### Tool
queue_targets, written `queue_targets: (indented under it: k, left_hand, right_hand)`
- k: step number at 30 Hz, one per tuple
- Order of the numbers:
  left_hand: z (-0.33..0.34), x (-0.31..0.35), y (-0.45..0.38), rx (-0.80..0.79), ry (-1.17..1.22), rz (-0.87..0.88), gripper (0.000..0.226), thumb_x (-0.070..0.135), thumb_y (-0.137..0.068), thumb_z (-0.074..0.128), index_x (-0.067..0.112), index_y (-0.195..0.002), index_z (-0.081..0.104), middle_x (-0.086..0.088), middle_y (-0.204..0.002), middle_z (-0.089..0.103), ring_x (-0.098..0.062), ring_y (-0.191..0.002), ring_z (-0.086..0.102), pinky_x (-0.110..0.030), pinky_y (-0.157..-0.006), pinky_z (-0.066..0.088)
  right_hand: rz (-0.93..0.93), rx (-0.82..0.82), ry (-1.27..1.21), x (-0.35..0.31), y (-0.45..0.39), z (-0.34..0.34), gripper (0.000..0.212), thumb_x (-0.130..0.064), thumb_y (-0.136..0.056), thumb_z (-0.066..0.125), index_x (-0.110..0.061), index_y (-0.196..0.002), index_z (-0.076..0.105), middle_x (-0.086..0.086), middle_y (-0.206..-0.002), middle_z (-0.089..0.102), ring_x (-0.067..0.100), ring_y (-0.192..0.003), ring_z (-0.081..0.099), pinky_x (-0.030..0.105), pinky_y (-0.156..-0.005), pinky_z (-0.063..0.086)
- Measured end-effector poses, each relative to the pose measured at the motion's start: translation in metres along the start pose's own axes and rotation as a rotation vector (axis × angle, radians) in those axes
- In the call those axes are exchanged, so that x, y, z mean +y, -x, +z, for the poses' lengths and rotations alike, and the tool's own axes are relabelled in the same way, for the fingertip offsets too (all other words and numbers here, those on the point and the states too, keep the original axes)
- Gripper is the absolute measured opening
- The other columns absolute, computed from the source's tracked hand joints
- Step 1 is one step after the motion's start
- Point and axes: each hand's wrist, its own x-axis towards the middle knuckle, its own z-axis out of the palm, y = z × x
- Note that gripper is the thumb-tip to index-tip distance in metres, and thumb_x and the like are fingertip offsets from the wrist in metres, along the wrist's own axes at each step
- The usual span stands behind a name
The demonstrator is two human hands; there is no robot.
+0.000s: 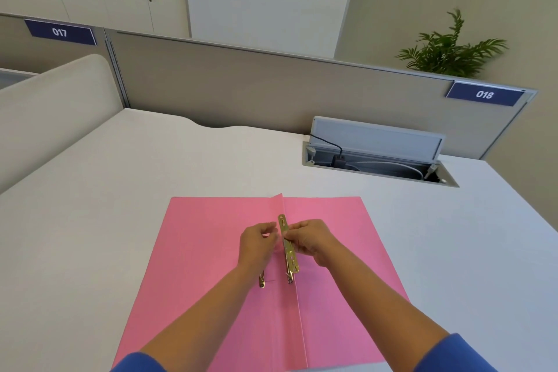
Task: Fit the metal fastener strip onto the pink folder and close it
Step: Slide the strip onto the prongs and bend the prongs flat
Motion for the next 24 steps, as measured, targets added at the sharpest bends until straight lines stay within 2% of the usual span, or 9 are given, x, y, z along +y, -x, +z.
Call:
queue_targets:
  k: [3,6,8,10,11,13,16,19,24]
  left_hand:
    - [-0.009,-0.007,0.007,-0.01,-0.031,-0.006,0.03,-0.007,-0.081,0.054,0.0,-0.108,0.066,-0.009,-0.093,0.065,-0.021,-0.078,0.061,-0.03,-0.074,0.053]
    - [-0.015,-0.012,0.016,-0.051,-0.013,-0.035,0.031,-0.012,-0.08,0.05,-0.001,-0.105,0.065,-0.009,-0.085,0.064,-0.015,-0.062,0.058,-0.015,-0.056,0.052]
    - [-0.016,-0.012,0.021,-0.074,0.023,-0.061,0.03,-0.013,-0.081,0.051,-0.002,-0.106,0.064,-0.011,-0.084,0.064,-0.014,-0.06,0.059,-0.015,-0.054,0.052]
    - [-0.016,-0.012,0.025,-0.117,0.043,-0.094,0.028,-0.01,-0.083,0.05,-0.001,-0.107,0.061,-0.013,-0.082,0.064,-0.015,-0.057,0.061,-0.028,-0.061,0.052]
    - [-0.016,-0.012,0.028,-0.148,0.048,-0.107,0.027,-0.009,-0.084,0.049,-0.001,-0.108,0.06,-0.012,-0.077,0.063,-0.012,-0.053,0.061,-0.03,-0.059,0.05]
    - [-0.016,-0.011,0.035,-0.202,0.058,-0.12,0.029,-0.01,-0.086,0.045,0.001,-0.109,0.056,-0.009,-0.072,0.06,-0.006,-0.043,0.059,-0.023,-0.048,0.046]
    - [-0.018,-0.012,0.046,-0.251,0.102,-0.134,0.038,-0.017,-0.082,0.042,0.004,-0.111,0.055,-0.013,-0.084,0.06,-0.014,-0.054,0.063,-0.017,-0.048,0.05]
    - [-0.02,-0.019,0.056,-0.308,0.111,-0.141,0.04,-0.017,-0.078,0.047,0.009,-0.105,0.06,-0.009,-0.094,0.065,-0.021,-0.066,0.065,-0.022,-0.053,0.054]
    - [-0.017,-0.025,0.066,-0.302,0.103,-0.079,0.017,0.001,-0.078,0.068,0.009,-0.091,0.074,-0.005,-0.072,0.069,-0.013,-0.061,0.057,-0.021,-0.059,0.046]
  right_hand:
    - [0.003,0.01,0.003,0.002,-0.001,0.0,0.014,0.006,-0.081,0.065,0.01,-0.094,0.066,0.01,-0.065,0.06,0.015,-0.055,0.056,0.017,-0.047,0.054]
    - [0.002,0.015,0.006,0.004,-0.002,0.001,0.019,0.006,-0.081,0.066,0.012,-0.098,0.064,0.01,-0.065,0.06,0.015,-0.055,0.055,0.017,-0.048,0.053]
    - [0.007,0.008,0.001,0.005,-0.002,0.003,0.013,0.006,-0.082,0.065,0.01,-0.093,0.065,0.01,-0.066,0.06,0.015,-0.055,0.055,0.017,-0.049,0.053]
    - [0.01,0.006,0.0,0.006,-0.001,0.004,0.005,0.005,-0.082,0.065,0.002,-0.079,0.066,0.01,-0.066,0.06,0.014,-0.055,0.056,0.018,-0.05,0.054]
    - [0.009,0.006,-0.002,0.007,-0.002,0.004,0.011,0.005,-0.082,0.065,-0.002,-0.073,0.065,0.01,-0.066,0.06,0.014,-0.056,0.056,0.018,-0.05,0.053]
    - [0.011,0.009,-0.005,0.008,-0.002,0.005,0.016,0.004,-0.082,0.066,-0.004,-0.069,0.063,0.009,-0.066,0.06,0.014,-0.056,0.055,0.018,-0.051,0.053]
    - [0.023,0.012,-0.011,0.01,-0.003,0.006,0.015,0.003,-0.082,0.066,-0.004,-0.069,0.063,0.01,-0.067,0.06,0.015,-0.057,0.056,0.02,-0.054,0.054]
    - [0.038,0.015,0.004,0.012,-0.003,0.005,0.004,0.002,-0.082,0.066,0.004,-0.079,0.066,0.011,-0.07,0.062,0.016,-0.059,0.057,0.025,-0.06,0.053]
    - [0.041,0.031,-0.02,0.01,-0.004,0.004,0.021,0.002,-0.082,0.066,0.013,-0.099,0.063,0.013,-0.071,0.062,0.017,-0.06,0.057,0.025,-0.061,0.052]
